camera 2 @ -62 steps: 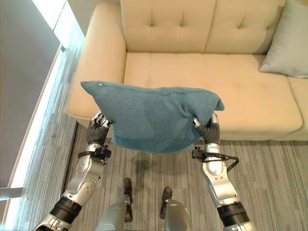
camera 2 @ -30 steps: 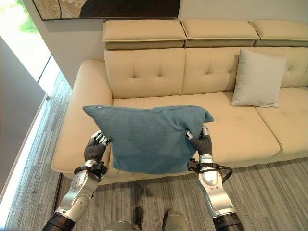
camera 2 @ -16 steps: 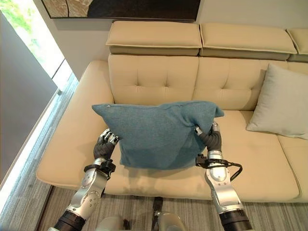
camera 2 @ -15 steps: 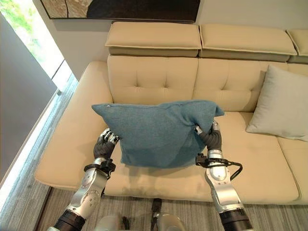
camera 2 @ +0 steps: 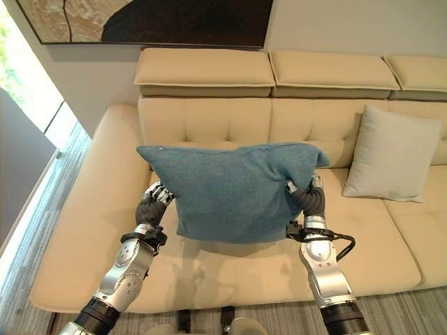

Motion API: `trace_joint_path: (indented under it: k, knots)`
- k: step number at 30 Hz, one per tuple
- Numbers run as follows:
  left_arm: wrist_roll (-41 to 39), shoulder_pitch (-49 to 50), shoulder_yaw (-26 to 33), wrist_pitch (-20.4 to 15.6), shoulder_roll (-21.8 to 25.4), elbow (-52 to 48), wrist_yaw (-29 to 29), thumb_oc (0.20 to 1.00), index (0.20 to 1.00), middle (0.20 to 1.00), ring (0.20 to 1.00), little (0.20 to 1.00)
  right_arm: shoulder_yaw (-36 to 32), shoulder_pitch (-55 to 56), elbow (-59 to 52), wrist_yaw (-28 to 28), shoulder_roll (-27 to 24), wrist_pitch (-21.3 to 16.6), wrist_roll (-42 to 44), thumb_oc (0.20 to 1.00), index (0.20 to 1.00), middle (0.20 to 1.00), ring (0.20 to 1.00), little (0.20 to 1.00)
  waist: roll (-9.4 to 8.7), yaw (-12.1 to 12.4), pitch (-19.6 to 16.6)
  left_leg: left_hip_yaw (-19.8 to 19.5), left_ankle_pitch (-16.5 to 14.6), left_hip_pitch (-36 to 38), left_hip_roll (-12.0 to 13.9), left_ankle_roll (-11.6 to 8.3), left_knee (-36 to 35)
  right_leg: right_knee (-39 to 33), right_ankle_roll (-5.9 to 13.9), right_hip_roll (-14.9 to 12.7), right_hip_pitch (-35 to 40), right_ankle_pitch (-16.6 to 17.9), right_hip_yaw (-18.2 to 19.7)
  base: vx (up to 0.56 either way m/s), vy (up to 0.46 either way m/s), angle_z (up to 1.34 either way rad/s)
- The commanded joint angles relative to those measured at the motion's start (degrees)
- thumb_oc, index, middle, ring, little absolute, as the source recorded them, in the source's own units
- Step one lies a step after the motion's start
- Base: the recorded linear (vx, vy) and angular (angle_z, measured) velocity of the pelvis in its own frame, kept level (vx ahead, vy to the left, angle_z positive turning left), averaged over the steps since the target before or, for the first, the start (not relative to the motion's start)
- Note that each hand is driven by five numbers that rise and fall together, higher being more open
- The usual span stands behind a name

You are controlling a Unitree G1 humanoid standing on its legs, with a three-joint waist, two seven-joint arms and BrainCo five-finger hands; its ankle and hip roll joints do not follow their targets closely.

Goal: Pick up all the scattered cushions and arrange them neatly on the sofa.

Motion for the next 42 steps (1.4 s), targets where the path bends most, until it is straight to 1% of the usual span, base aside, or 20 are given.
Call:
trace_joint_path:
  k: [1,6,10,11,12,13,14,15,16,17,19,21,24,27,31,33,38,42]
  knots:
    - [3.2,-2.8,-2.2,-3.8,-0.4,-6.9,-3.8,0.200,0.200,0.200,0.200,0.200,0.0,-4.2,-5.0,0.6,1.0,-4.6,-2.7,0.200,0.200,0.200,0.200,0.200,-1.24,1.2,-5.0,0.9,-7.5,-2.3,1.6,-0.69,5.0,3.1,6.43,-5.0,2.2,-4.5,-0.1,-0.01,0.014,-0.13]
    - [4.0,-5.3,-1.7,-4.7,0.0,-7.4,-2.7,0.200,0.200,0.200,0.200,0.200,0.8,-7.1,-5.0,-0.4,0.3,-4.5,-4.3,0.200,0.200,0.200,0.200,0.200,-0.92,1.0,-4.4,2.1,-7.8,-3.1,1.5,-0.35,4.8,2.2,6.78,-5.3,0.7,-3.5,0.9,-0.04,0.005,-0.11]
    - [5.5,-13.4,-2.2,-6.8,-0.1,-5.5,0.8,0.200,0.200,0.200,0.200,0.200,3.9,-15.9,-3.0,-2.6,-0.8,-4.6,-4.5,0.200,0.200,0.200,0.200,0.200,-0.29,0.8,-2.2,2.7,-7.3,-7.0,1.7,-0.36,5.1,1.7,6.86,-5.6,-3.7,-2.0,1.6,-0.15,-0.016,-0.21]
    - [6.2,-17.9,-2.6,-7.7,-0.3,-3.5,2.7,0.200,0.200,0.200,0.200,0.200,5.4,-20.6,-0.9,-3.7,-1.1,-4.7,-4.1,0.200,0.200,0.200,0.200,0.200,0.00,0.7,-1.0,2.7,-7.1,-10.0,1.6,-0.45,6.2,2.1,6.74,-5.7,-6.7,-1.2,1.9,-0.19,-0.022,-0.12]
    - [6.1,-19.6,-2.8,-8.1,-0.5,-2.9,3.2,0.200,0.200,0.200,0.200,0.200,5.9,-22.3,0.0,-4.3,-1.3,-4.6,-4.1,0.200,0.200,0.200,0.200,0.200,0.14,0.6,-0.6,2.6,-7.0,-11.4,1.6,-0.49,6.6,2.3,6.69,-5.7,-8.0,-1.0,2.0,-0.23,-0.022,-0.14]
    - [6.5,-23.7,-3.1,-8.8,0.0,-0.6,4.7,0.200,0.200,0.200,0.200,0.200,7.2,-26.5,2.4,-5.7,-2.0,-4.6,-4.1,0.200,0.200,0.200,0.200,0.200,0.35,0.6,0.3,2.1,-6.8,-14.3,1.5,-0.52,8.0,2.9,6.66,-5.7,-10.7,-0.4,2.2,-0.13,-0.009,-0.11]
    - [6.5,-23.8,-3.1,-8.8,0.0,-0.6,4.7,0.200,0.200,0.200,0.200,0.200,7.2,-26.5,2.4,-5.7,-2.0,-4.6,-4.1,0.200,0.200,0.200,0.200,0.200,0.36,0.6,0.3,2.1,-6.8,-14.4,1.5,-0.52,8.0,2.9,6.66,-5.7,-10.8,-0.4,2.2,-0.14,-0.001,-0.11]
    - [6.1,-27.8,-3.7,-9.5,0.4,1.7,5.5,0.200,0.200,0.200,0.200,0.200,8.5,-31.4,5.2,-6.8,-3.4,-4.5,-3.7,0.200,0.200,0.200,0.200,0.200,0.53,0.6,0.8,1.8,-6.9,-16.6,1.4,-0.49,9.0,3.5,6.64,-5.8,-13.0,-0.1,2.6,-0.08,0.004,-0.01]
    - [5.4,-29.6,-4.0,-9.8,0.4,3.0,5.9,0.200,0.200,0.200,0.200,0.200,9.1,-33.5,6.7,-7.1,-3.8,-4.4,-3.2,0.200,0.200,0.200,0.200,0.200,0.59,0.6,1.1,1.8,-6.7,-17.9,1.3,-0.51,9.4,3.8,6.66,-5.8,-14.3,0.1,2.7,-0.08,0.004,-0.07]
    - [5.4,-29.7,-4.0,-9.9,0.4,3.1,5.9,0.200,0.200,0.200,0.200,0.200,9.2,-33.6,6.8,-7.1,-3.8,-4.5,-3.2,0.200,0.200,0.200,0.200,0.200,0.61,0.6,1.1,1.8,-6.8,-18.0,1.3,-0.51,9.5,3.9,6.66,-5.7,-14.5,0.1,2.7,-0.03,0.007,-0.09]
    - [3.8,-34.1,-4.5,-10.3,0.4,5.9,6.3,0.200,0.200,0.200,0.200,0.200,10.4,-39.0,10.3,-7.7,-4.7,-4.4,-1.8,0.200,0.200,0.200,0.200,0.200,0.79,0.6,1.8,1.3,-6.3,-20.6,1.0,-0.52,10.2,4.3,6.66,-5.8,-17.1,0.6,2.9,-0.03,0.017,-0.06]
    - [3.5,-35.8,-4.7,-10.4,0.4,7.1,6.6,0.200,0.200,0.200,0.200,0.200,11.1,-41.1,11.3,-8.0,-5.1,-4.5,-1.5,0.200,0.200,0.200,0.200,0.200,0.82,0.5,2.0,1.2,-6.3,-21.5,0.9,-0.53,10.6,4.5,6.68,-5.8,-17.9,0.7,3.1,-0.02,0.009,0.01]
    - [3.6,-42.1,-5.7,-11.2,1.9,10.9,7.3,0.200,0.200,0.200,0.200,0.200,13.6,-48.7,16.4,-8.7,-6.2,-4.7,-0.7,0.200,0.200,0.200,0.200,0.200,1.00,0.7,3.1,1.0,-5.7,-24.5,0.8,-0.66,11.2,5.3,6.60,-6.2,-21.1,1.1,3.5,-0.03,0.032,-0.03]
    - [4.0,-46.9,-6.2,-11.6,2.7,14.2,7.9,0.200,0.200,0.200,0.200,0.200,14.9,-53.6,19.7,-9.4,-6.7,-4.9,0.0,0.200,0.200,0.200,0.200,0.200,1.28,0.8,3.5,0.5,-5.2,-25.9,0.5,-0.90,11.0,5.2,6.70,-6.6,-22.3,1.2,3.2,0.01,0.020,-0.03]
    - [3.9,-49.3,-6.4,-11.9,3.0,15.6,8.2,0.200,0.200,0.200,0.200,0.200,15.7,-56.0,20.8,-9.8,-6.9,-5.1,0.2,0.200,0.200,0.200,0.200,0.200,1.36,0.9,3.9,0.4,-5.3,-26.5,0.4,-1.02,11.0,5.2,6.85,-6.9,-22.8,1.3,3.1,0.01,0.009,-0.01]
    - [3.7,-51.6,-6.4,-12.1,3.6,16.2,8.8,0.200,0.200,0.200,0.200,0.200,16.2,-58.8,21.9,-10.6,-7.3,-5.3,0.2,0.200,0.200,0.200,0.200,0.200,1.40,1.0,4.5,-0.1,-5.3,-27.2,-0.1,-1.05,11.2,5.0,7.19,-7.1,-23.3,1.6,3.1,0.05,0.036,-0.06]
    - [3.8,-52.2,-6.4,-12.2,3.4,16.8,9.1,0.200,0.200,0.200,0.200,0.200,16.5,-60.5,23.6,-11.1,-7.3,-5.4,0.5,0.200,0.200,0.200,0.200,0.200,0.97,1.1,5.4,-0.3,-5.4,-28.6,-0.3,-1.13,11.7,4.5,7.42,-7.2,-24.5,2.4,3.4,0.01,0.002,0.00]
    - [3.9,-53.3,-6.7,-11.9,3.6,18.2,9.3,0.200,0.200,0.200,0.200,0.200,17.3,-61.4,25.9,-11.2,-6.9,-4.9,0.9,0.200,0.200,0.200,0.200,0.200,1.05,1.1,5.9,-0.2,-5.2,-30.0,-0.3,-1.33,11.7,4.4,7.33,-7.4,-25.7,2.5,3.4,0.00,-0.001,0.02]
